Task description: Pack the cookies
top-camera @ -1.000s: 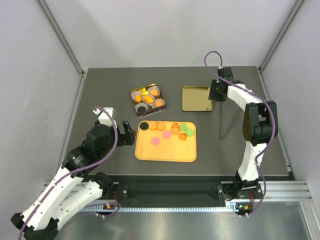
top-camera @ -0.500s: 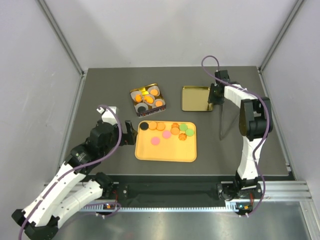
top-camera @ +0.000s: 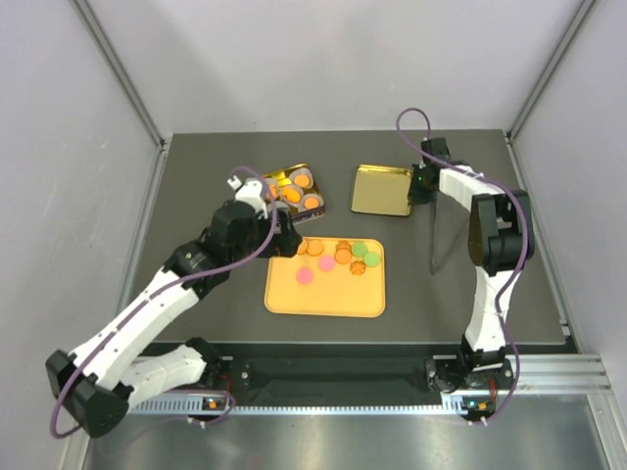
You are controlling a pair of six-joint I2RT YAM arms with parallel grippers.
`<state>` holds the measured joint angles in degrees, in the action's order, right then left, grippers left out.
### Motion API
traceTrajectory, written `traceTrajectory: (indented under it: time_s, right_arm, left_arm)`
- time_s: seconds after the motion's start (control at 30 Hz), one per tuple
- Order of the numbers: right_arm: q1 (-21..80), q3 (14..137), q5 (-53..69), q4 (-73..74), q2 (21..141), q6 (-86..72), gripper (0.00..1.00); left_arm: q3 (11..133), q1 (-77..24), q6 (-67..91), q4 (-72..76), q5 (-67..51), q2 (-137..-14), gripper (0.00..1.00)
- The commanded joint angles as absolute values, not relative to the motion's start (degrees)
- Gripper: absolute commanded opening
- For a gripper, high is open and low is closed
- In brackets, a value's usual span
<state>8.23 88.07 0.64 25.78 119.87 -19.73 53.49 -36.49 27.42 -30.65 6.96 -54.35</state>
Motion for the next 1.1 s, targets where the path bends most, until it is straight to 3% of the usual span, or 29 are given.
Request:
traceTrajectory:
  time_s: [0.0, 0.27, 0.43, 0.63, 1.07]
  right_arm:
    - [8.17, 87.54, 3.34, 22.59, 113.74, -22.06, 0.0]
    - [8.96, 82.01, 7.99, 20.57, 101.7, -25.57, 0.0]
    - [11.59, 77.53, 9.67, 20.39, 93.63, -26.01, 0.0]
    - [14.76, 70.76, 10.36, 19.16, 85.61, -26.98, 0.0]
    - [20.21, 66.89, 10.02, 19.51, 78.23, -28.56, 0.0]
  left_arm:
    - [59.75, -36.56, 28.56, -22.6, 4.31, -60.09, 0.99]
    - [70.92, -32.71, 29.71, -18.99, 0.62, -75.39, 0.99]
    - [73.56, -24.01, 31.81, -12.77, -16.47, -81.12, 0.99]
    - [75.06, -22.06, 30.76, -6.68, -26.18, -84.28, 0.99]
    - [71.11, -21.97, 34.71, -0.61, -29.18, -88.33, 0.97]
